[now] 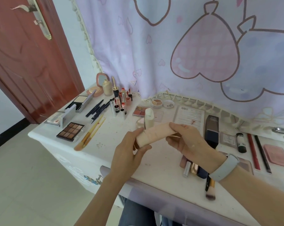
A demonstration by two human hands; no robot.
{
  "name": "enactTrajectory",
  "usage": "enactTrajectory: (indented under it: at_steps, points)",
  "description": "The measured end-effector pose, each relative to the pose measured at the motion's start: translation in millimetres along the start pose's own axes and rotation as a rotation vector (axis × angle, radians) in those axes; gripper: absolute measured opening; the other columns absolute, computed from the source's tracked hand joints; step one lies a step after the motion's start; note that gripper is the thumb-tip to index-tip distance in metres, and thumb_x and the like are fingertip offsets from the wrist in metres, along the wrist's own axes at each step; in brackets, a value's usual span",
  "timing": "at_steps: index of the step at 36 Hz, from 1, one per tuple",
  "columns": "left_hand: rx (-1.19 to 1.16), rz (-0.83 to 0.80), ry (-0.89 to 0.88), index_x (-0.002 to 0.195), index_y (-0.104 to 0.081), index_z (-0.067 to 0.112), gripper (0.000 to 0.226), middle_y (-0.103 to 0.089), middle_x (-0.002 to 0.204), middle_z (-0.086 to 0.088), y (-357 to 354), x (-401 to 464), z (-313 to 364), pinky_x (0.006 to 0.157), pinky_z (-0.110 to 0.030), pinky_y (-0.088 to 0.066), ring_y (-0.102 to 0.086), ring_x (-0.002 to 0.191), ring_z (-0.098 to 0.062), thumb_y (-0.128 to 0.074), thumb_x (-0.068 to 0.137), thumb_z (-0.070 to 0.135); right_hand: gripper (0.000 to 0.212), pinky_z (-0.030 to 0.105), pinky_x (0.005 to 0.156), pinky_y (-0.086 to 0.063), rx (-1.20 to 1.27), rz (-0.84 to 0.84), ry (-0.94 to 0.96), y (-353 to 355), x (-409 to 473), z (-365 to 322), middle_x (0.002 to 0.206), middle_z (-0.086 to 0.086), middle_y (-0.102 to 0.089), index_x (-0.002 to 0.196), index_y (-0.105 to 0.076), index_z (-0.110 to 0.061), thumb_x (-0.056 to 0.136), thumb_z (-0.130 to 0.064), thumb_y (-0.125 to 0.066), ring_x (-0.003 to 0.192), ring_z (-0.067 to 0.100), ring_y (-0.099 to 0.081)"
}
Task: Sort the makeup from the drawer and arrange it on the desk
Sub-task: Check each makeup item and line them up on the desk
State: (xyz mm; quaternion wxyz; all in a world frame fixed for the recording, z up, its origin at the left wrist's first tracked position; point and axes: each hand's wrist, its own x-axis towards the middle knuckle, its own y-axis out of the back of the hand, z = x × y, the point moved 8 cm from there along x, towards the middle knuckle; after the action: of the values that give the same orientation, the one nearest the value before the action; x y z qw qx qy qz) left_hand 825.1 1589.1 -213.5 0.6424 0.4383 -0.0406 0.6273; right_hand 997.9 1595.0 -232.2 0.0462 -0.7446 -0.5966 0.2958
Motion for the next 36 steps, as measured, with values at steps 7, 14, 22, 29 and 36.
enactTrajectory:
  at_steps: [7,14,22,29,36]
  points:
    - [0.199,0.146,0.033,0.066,-0.053,0.01,0.061,-0.044,0.046,-0.002,28,-9,3,0.039,-0.021,-0.025,-0.035,0.04,-0.012,-0.023,0.095,0.055,0.017,0.016,0.047,-0.048,-0.283,-0.132,0.023,-10,-12,17,0.071,0.009,-0.067,0.104,-0.056,0.001,0.089,-0.007,-0.058,0.054,0.013,-0.062]
    - [-0.439,0.147,0.833,0.052,-0.058,0.013,0.059,-0.044,0.04,0.002,19,-26,-67,0.039,-0.02,-0.031,-0.038,0.036,-0.011,-0.04,0.091,0.054,0.025,0.01,0.054,-0.037,-0.786,-0.11,0.52,-33,-26,-9,0.072,-0.011,-0.064,0.082,-0.05,-0.028,0.086,-0.006,-0.062,0.054,-0.004,-0.05]
    - [-0.31,0.212,0.784,0.07,-0.06,0.005,0.054,-0.056,0.048,0.004,54,-26,-100,0.053,-0.027,-0.039,-0.051,0.043,-0.008,-0.043,0.089,0.052,0.018,0.018,0.057,-0.046,-0.798,0.025,0.348,-1,7,-1,0.078,0.002,-0.066,0.082,-0.051,-0.024,0.087,-0.01,-0.062,0.049,0.003,-0.052]
    - [-0.047,-0.046,0.627,0.094,-0.052,0.036,0.021,-0.061,0.084,0.017,30,-25,-85,0.067,-0.018,-0.041,-0.057,0.079,0.008,-0.064,0.079,0.045,0.018,0.029,0.069,-0.057,-0.756,-0.007,0.175,-8,35,23,0.078,0.005,-0.065,0.08,-0.053,-0.017,0.085,-0.003,-0.063,0.056,0.013,-0.065]
    - [0.127,-0.236,0.43,0.113,-0.053,0.035,0.041,-0.051,0.095,0.025,10,-24,-68,0.078,-0.021,-0.036,-0.046,0.098,-0.003,-0.068,0.076,0.041,0.012,0.024,0.048,-0.049,-0.848,-0.005,0.043,-13,48,31,0.062,0.01,-0.069,0.079,-0.065,0.0,0.081,-0.012,-0.069,0.047,0.018,-0.062]
